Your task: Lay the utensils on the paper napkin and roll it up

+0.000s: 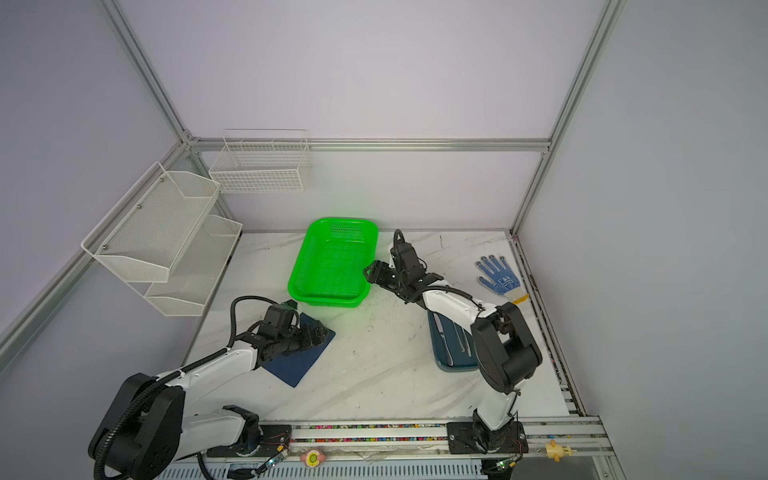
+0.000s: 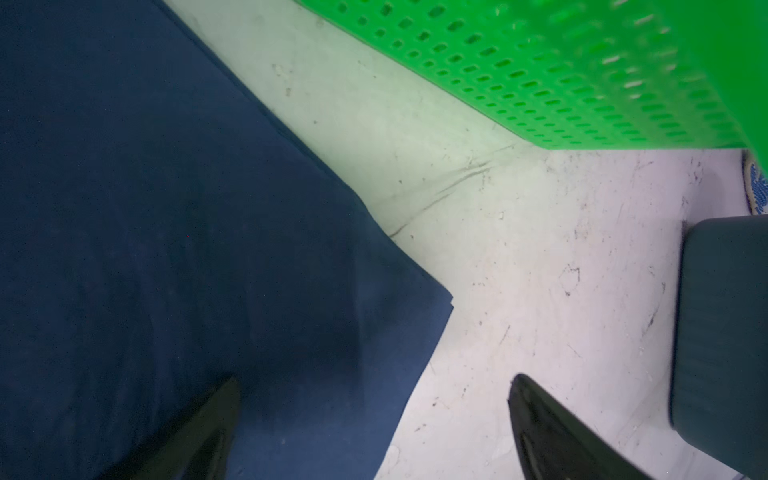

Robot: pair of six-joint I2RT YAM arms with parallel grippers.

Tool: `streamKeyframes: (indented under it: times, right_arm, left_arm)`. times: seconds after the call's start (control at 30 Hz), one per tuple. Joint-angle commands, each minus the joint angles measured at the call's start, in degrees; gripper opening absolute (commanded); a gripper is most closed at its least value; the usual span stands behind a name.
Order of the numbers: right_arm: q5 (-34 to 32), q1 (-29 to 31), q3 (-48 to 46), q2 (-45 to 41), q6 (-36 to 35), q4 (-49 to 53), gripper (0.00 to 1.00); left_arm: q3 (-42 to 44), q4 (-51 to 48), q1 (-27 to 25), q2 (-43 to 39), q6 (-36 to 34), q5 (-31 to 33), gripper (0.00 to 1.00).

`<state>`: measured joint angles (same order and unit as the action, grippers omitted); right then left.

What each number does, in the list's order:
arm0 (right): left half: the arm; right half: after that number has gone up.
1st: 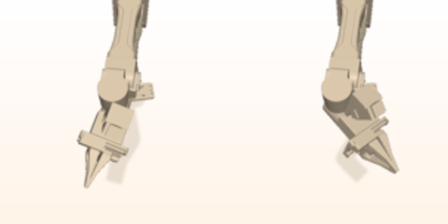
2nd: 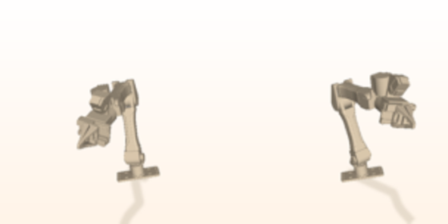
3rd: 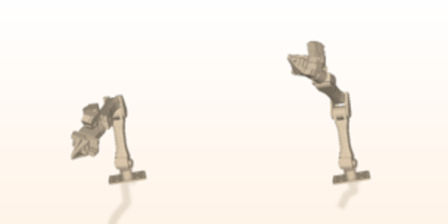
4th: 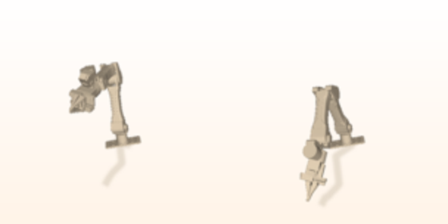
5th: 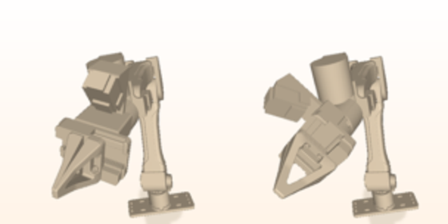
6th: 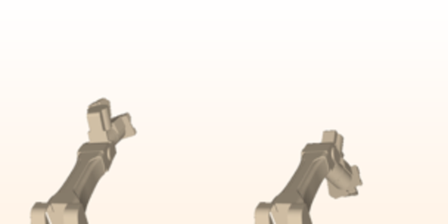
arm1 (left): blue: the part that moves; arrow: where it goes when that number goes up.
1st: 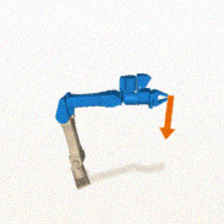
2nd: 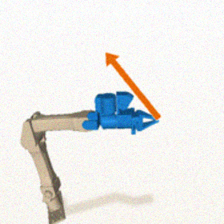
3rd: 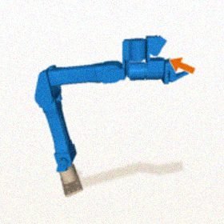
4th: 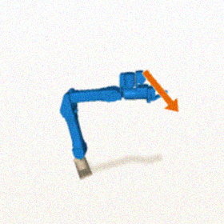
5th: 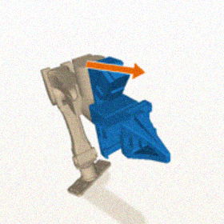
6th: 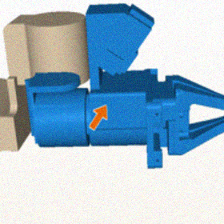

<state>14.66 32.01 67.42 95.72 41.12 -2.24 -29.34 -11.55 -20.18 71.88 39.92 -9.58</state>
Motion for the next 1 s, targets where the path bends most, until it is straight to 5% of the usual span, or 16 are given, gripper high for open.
streamKeyframes:
  times: [0.0,0.07,0.13,0.43,0.67,0.97]
  right_arm:
    - [-13.14,-0.71,-7.46,-9.92,-0.2,0.29,0.74]
    - [-19.58,-0.84,-13.31,-16.56,2.65,-0.07,0.79]
    - [-20.93,-1.65,-18.35,-25.09,4.52,-0.12,0.94]
    - [-7.44,-2.82,-33.21,-46.28,3.87,-1.73,0.97]
    - [-4.28,-2.78,-37.56,-48.52,5.45,5.95,0.94]
    - [10.02,-0.3,-37.43,-38.05,5.91,-2.58,0.75]
  left_arm:
    - [0.91,0.08,-4.21,1.57,4.36,-2.63,1.0]
    - [0.45,1.39,-6.96,1.75,7.07,-2.22,1.0]
    - [-0.05,3.54,-10.06,2.16,9.94,-1.21,1.0]
    - [-6.28,16.19,-22.12,12.41,16.43,4.58,1.0]
    - [-11.78,20.45,-27.79,14.59,14.61,8.71,1.0]
    - [-2.76,10.55,-28.25,-5.13,8.95,23.51,0.97]
